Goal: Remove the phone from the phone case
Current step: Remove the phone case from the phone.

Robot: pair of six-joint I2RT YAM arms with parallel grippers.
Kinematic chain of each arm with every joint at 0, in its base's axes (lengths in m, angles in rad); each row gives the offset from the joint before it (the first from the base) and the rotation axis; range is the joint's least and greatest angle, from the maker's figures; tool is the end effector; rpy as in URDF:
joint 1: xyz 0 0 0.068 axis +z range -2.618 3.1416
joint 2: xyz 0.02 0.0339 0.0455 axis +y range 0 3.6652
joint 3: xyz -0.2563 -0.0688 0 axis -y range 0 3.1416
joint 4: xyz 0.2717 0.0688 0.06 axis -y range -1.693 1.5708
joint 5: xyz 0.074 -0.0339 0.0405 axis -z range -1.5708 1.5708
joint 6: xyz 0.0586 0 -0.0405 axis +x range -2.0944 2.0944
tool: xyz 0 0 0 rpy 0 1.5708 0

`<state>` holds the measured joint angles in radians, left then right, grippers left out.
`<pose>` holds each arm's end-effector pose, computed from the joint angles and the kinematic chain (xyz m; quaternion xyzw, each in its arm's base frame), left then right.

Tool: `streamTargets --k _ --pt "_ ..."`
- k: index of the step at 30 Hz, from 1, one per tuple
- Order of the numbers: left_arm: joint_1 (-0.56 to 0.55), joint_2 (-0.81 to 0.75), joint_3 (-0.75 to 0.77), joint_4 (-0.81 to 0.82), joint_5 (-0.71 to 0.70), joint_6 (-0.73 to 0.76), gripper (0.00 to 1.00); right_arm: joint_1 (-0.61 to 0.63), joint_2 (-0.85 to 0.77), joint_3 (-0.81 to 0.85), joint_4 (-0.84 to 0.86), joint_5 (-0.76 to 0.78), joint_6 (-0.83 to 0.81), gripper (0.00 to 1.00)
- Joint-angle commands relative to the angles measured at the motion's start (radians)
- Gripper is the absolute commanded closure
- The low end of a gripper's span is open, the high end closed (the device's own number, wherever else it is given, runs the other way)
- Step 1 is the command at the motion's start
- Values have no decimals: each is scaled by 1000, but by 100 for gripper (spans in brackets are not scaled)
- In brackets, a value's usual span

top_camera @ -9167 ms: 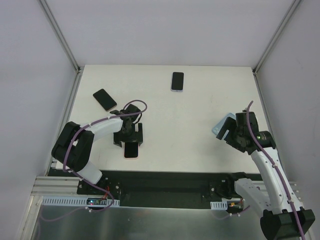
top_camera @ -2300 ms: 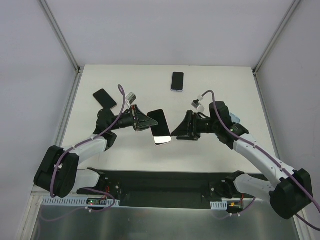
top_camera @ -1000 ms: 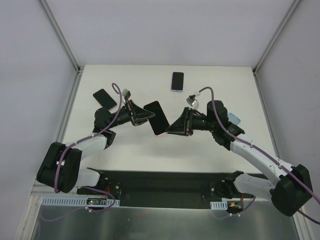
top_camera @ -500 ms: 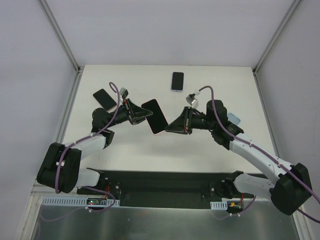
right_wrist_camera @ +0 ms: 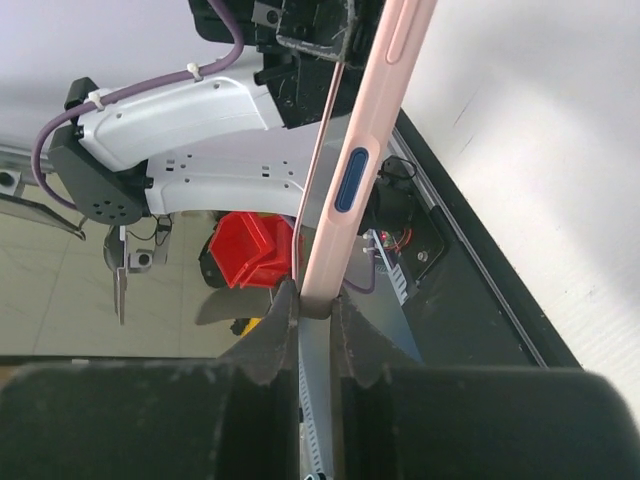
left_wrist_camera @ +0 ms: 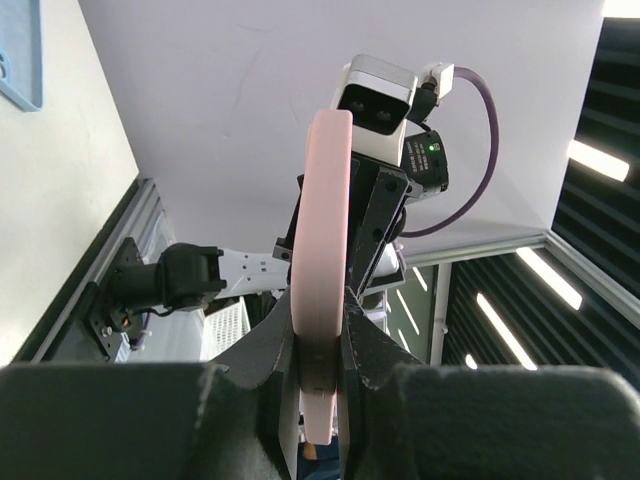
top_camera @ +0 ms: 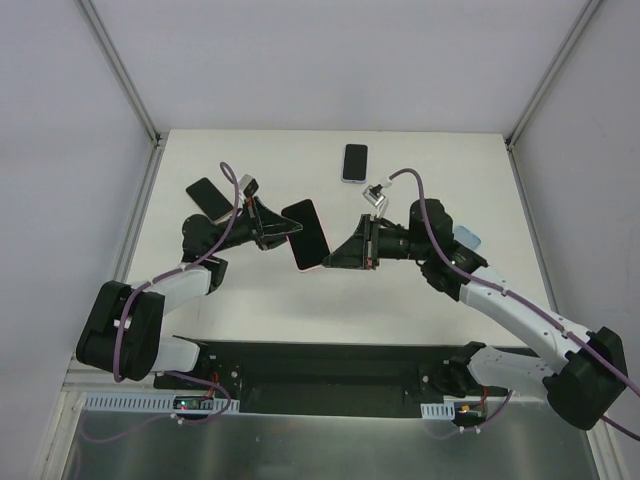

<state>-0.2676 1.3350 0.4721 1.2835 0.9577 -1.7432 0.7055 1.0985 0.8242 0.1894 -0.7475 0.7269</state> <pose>0.2580 -0.1204 0.2393 -0.0386 0.6173 -0.7631 0.1874 0.2008 0.2234 0.3160 -0.2396 0.6882 0.6163 0.2985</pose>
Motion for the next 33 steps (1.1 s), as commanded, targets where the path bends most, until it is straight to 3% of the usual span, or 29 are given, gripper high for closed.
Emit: streamTargets --k 1,12,23,33 --pt "2 15 25 -16 -19 4 100 63 -17 128 272 -165 -106 99" --pt "2 -26 16 109 -27 -176 100 71 15 125 323 -257 -202 99" --pt "2 -135 48 33 -13 -200 100 72 93 165 324 -337 -247 99" --pt "1 -212 51 -44 -8 -177 100 72 147 187 324 -299 -242 99"
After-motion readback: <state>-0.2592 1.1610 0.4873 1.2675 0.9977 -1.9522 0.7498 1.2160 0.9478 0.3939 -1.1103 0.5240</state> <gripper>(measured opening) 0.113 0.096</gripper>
